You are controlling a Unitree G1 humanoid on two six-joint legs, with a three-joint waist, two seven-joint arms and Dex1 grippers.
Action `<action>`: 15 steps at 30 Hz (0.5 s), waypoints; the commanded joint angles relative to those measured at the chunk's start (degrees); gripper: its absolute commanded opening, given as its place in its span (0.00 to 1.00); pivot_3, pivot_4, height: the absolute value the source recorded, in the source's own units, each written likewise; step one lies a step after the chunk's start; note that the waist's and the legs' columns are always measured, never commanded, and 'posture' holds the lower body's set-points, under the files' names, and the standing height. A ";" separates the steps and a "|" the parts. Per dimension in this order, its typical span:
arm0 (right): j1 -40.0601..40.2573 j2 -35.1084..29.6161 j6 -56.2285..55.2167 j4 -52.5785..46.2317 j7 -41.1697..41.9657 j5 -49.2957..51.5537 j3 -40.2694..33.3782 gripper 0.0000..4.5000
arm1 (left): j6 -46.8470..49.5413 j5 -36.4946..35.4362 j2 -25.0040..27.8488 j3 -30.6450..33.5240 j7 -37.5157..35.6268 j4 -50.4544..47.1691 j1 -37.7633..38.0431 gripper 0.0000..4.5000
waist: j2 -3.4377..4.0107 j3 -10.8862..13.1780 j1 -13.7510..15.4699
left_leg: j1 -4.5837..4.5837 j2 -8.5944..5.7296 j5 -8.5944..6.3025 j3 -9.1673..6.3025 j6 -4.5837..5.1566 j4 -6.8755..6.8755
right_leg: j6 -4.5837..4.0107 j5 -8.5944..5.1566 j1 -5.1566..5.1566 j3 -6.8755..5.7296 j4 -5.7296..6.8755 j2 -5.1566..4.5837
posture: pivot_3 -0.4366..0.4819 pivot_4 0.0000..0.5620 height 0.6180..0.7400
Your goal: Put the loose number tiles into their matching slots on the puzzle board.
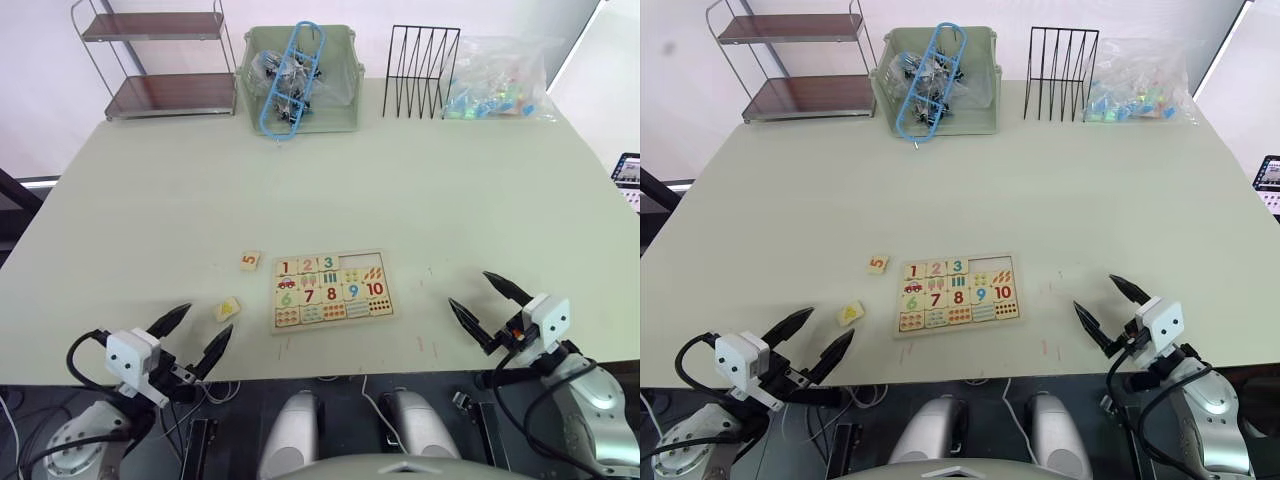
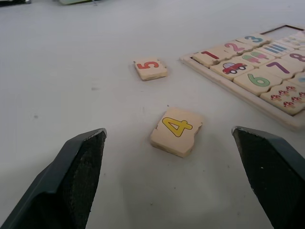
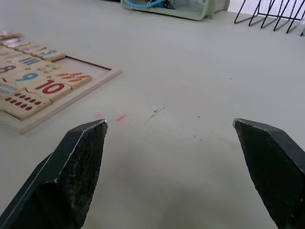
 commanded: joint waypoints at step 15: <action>-6.12 -12.34 9.04 -3.97 22.11 15.68 -0.77 0.98 | 2.99 -2.51 15.06 -0.79 -16.50 8.12 -8.23 1.00 | 0.01 0.01 0.05 | 0.07 -0.01 0.00 0.02 0.00 0.00 | -0.02 0.02 0.08 0.00 0.01 0.00 | 0.48 0.27 1.00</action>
